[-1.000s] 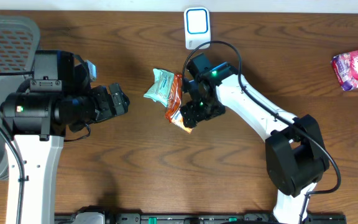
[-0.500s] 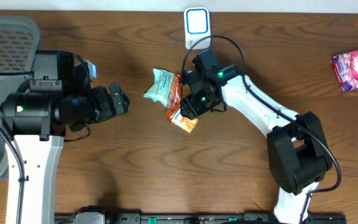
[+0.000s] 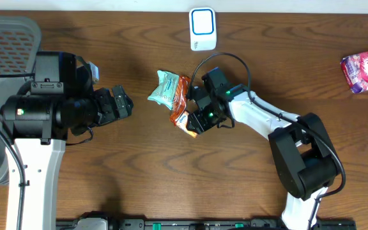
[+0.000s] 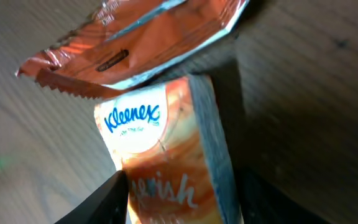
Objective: Scan the item barcode
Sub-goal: 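Reach the right gripper to the small orange box and grasp it, then lift the orange box up to the scanner, then carry the orange box right and drop it beside the purple package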
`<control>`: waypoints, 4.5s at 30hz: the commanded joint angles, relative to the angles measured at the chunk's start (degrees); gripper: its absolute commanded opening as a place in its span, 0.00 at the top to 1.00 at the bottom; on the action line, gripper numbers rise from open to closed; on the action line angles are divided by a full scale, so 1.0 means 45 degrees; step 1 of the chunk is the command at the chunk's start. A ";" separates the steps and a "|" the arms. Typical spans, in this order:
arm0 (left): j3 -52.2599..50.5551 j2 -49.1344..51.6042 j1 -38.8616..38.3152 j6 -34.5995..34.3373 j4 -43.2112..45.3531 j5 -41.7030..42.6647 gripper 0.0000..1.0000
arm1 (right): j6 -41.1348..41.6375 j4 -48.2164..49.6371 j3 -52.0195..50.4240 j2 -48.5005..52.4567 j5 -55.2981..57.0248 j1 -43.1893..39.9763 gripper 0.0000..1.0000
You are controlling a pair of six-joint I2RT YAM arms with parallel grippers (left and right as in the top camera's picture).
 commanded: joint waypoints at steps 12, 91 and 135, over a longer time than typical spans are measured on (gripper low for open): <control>0.0136 -0.0015 0.0068 0.0029 -0.0049 -0.0034 0.02 | 0.1608 -0.0670 0.1010 -0.0053 -0.2540 -0.0593 0.47; 0.0136 -0.0015 0.0068 0.0029 -0.0053 -0.0034 0.02 | 0.2613 0.1190 0.7227 0.0325 1.3027 0.0510 0.99; 0.0136 -0.0015 0.0068 0.0029 -0.0053 -0.0034 0.02 | 0.3881 -0.4901 1.2973 0.4541 1.4741 -0.5542 0.99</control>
